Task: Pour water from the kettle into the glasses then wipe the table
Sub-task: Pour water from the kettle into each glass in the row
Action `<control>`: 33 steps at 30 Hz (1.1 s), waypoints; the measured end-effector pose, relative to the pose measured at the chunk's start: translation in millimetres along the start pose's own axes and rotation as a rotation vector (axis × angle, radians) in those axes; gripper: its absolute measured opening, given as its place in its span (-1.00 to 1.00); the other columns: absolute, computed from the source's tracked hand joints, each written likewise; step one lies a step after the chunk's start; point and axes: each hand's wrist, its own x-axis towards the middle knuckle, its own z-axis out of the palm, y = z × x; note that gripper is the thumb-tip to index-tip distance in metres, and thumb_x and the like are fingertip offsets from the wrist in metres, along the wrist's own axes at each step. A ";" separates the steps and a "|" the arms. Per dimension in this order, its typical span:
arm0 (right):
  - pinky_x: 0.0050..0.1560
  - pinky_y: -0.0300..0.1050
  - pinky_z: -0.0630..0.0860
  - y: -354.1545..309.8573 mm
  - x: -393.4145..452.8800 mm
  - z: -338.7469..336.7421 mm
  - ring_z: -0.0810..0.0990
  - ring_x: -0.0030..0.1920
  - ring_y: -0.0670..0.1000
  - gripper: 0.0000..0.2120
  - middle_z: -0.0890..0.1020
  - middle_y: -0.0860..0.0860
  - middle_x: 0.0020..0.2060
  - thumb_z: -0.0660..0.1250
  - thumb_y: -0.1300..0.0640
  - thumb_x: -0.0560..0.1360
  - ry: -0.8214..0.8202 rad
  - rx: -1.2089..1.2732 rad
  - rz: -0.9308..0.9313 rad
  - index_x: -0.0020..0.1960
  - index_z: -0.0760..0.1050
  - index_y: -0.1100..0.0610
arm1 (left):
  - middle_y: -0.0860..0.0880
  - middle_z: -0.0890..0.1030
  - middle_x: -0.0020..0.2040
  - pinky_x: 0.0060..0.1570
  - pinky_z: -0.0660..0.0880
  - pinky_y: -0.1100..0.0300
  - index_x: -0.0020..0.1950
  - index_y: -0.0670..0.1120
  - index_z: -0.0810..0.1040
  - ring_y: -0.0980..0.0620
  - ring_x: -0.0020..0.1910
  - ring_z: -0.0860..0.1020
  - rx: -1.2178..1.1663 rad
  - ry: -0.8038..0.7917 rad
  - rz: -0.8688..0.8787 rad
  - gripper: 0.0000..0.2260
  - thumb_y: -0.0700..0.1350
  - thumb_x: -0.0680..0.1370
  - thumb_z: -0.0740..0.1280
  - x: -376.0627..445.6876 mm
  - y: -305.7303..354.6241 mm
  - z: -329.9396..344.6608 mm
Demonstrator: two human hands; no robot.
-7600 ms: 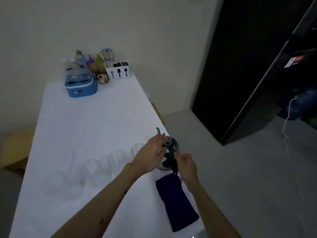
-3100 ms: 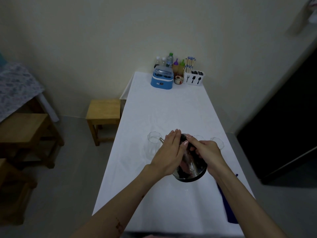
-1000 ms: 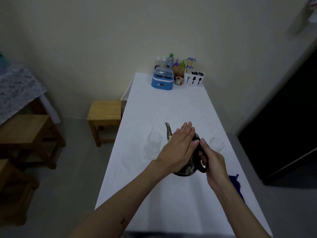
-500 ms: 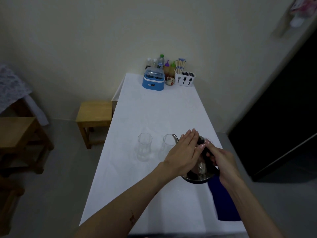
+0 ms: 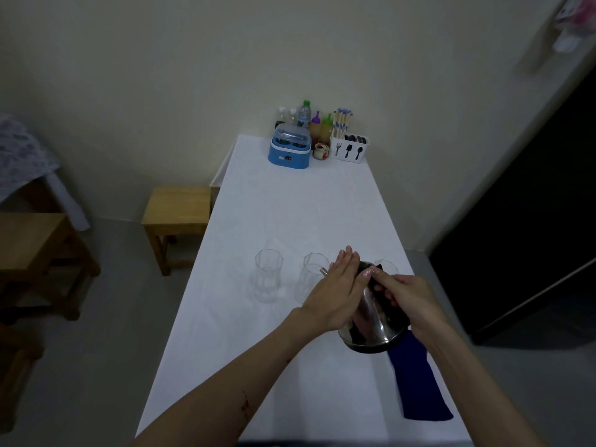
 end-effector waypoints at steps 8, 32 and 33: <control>-0.19 -0.09 0.49 -7.4 10.0 -5.4 0.58 -0.29 0.03 -0.55 0.67 0.09 -0.34 0.51 -0.22 0.38 0.000 -0.069 -0.018 -0.25 0.69 0.21 | -0.01 -0.05 0.60 0.52 -0.12 0.18 0.58 -0.11 -0.03 0.13 0.56 -0.12 -0.064 0.034 0.005 -0.46 0.12 0.66 -0.07 3.2 -0.3 1.9; -0.16 -0.08 0.52 -23.4 23.8 -6.8 0.60 -0.29 0.02 -0.60 0.69 0.07 -0.37 0.49 -0.16 0.43 -0.049 -0.185 -0.066 -0.27 0.70 0.19 | 0.04 -0.04 0.60 0.53 -0.10 0.14 0.58 -0.07 -0.04 0.17 0.55 -0.12 -0.124 0.096 -0.033 -0.47 0.12 0.66 -0.09 12.3 -1.5 4.4; -0.17 -0.09 0.52 -23.6 24.2 -6.6 0.59 -0.29 0.02 -0.61 0.68 0.06 -0.39 0.49 -0.16 0.43 -0.048 -0.187 -0.065 -0.27 0.70 0.19 | 0.04 -0.04 0.60 0.53 -0.10 0.14 0.58 -0.07 -0.04 0.16 0.55 -0.12 -0.124 0.094 -0.036 -0.47 0.12 0.66 -0.09 12.6 -1.4 4.4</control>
